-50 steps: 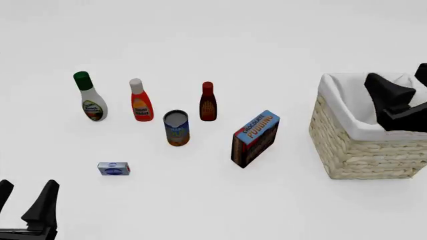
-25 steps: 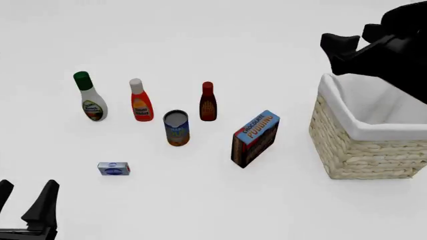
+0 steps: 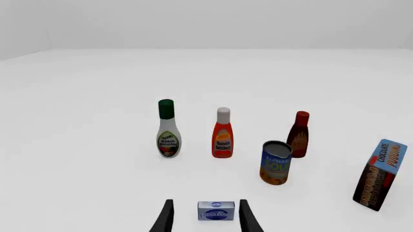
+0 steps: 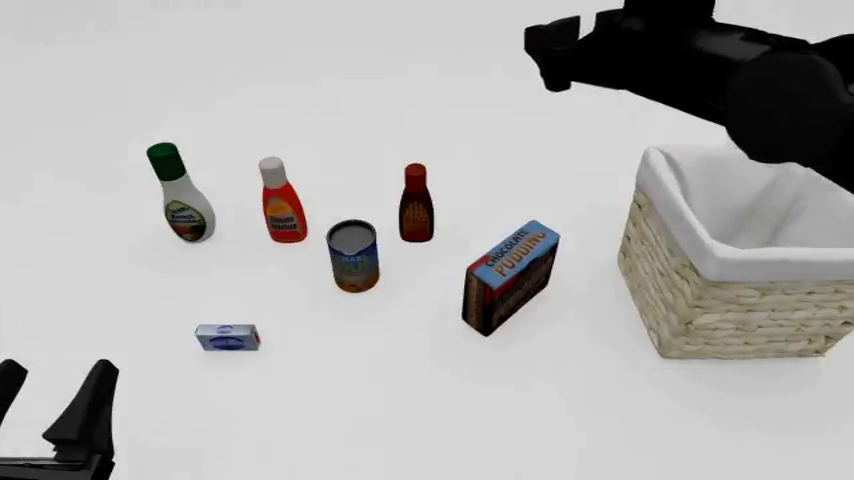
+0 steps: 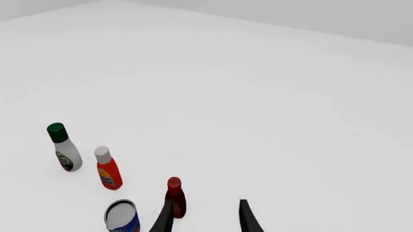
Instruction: Pick the bbq sauce and place it in the basket.
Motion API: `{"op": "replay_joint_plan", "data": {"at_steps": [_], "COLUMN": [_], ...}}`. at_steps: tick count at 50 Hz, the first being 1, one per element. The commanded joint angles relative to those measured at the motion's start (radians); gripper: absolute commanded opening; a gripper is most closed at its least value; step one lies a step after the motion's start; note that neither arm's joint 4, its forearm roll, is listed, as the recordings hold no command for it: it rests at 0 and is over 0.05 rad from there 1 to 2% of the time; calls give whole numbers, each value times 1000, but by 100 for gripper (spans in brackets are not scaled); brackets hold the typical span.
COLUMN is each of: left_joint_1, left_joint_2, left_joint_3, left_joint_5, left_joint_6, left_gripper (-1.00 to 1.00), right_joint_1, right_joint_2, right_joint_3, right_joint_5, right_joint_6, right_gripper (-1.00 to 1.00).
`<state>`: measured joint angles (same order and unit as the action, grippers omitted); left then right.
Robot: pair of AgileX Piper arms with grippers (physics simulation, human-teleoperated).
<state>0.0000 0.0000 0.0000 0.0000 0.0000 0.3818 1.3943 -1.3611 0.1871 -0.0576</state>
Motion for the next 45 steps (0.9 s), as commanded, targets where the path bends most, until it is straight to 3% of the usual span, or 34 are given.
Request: {"op": "replay_joint_plan", "data": {"at_steps": [1,4,5,13,45], "left_joint_1": [0,0,0,0,0], "left_joint_2": [0,0,0,0,0], "left_joint_3": [0,0,0,0,0], "left_joint_5": [0,0,0,0,0], "left_joint_6": [0,0,0,0,0], "left_gripper": [100,100,100,100,100], "right_joint_1": [54,68,94,117,143], "right_joint_2": [126,161,232,380,669], "right_joint_3": [-126,-167,-258,-411,-703], "right_joint_5": [19,29,62,110,200], "right_joint_6": [3,3,20,34,77], "right_gripper": [100,100,100,100,100]}}
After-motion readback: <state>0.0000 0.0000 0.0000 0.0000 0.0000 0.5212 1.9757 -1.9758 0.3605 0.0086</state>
